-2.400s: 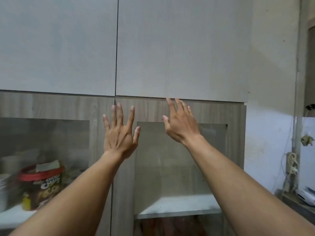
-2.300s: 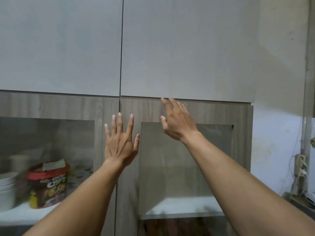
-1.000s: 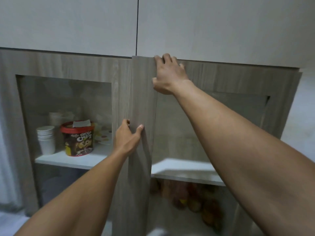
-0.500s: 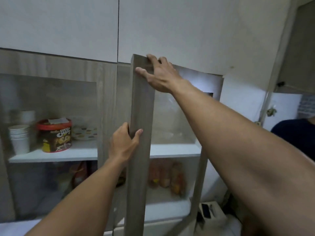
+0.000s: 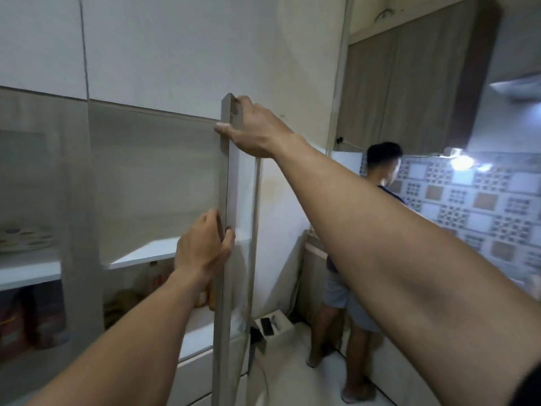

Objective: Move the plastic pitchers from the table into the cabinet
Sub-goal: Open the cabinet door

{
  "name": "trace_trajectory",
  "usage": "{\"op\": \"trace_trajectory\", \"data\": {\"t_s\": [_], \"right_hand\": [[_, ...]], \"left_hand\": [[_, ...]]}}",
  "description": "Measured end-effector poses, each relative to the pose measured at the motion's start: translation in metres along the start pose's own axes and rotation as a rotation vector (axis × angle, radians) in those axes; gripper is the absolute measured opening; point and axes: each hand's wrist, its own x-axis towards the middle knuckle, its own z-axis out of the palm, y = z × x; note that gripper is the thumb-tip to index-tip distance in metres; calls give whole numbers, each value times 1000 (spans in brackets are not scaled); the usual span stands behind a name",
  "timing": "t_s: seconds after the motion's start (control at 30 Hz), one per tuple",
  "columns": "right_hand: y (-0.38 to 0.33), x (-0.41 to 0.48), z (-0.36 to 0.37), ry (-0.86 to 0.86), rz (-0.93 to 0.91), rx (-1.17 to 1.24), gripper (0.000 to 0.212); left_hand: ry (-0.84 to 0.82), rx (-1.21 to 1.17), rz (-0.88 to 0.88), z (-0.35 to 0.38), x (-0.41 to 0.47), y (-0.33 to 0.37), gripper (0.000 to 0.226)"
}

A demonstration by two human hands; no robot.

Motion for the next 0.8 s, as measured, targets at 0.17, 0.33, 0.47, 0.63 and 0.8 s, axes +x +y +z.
{"op": "trace_trajectory", "data": {"t_s": [0.17, 0.33, 0.47, 0.63, 0.8], "right_hand": [[48, -41, -44, 26, 90, -119, 84], [92, -75, -73, 71, 113, -325, 86], [138, -93, -94, 52, 194, -466, 81], [190, -104, -112, -15, 285, -498, 92], [245, -103, -117, -27, 266, -533, 94]], "left_hand": [[-127, -55, 173, 24, -4, 59, 29], [-179, -69, 190, 69, -1, 109, 49], [-252, -86, 179, 114, 7, 152, 88], [-284, -106, 224, 159, 18, 193, 107], [-329, -128, 220, 204, 27, 225, 115]]}}
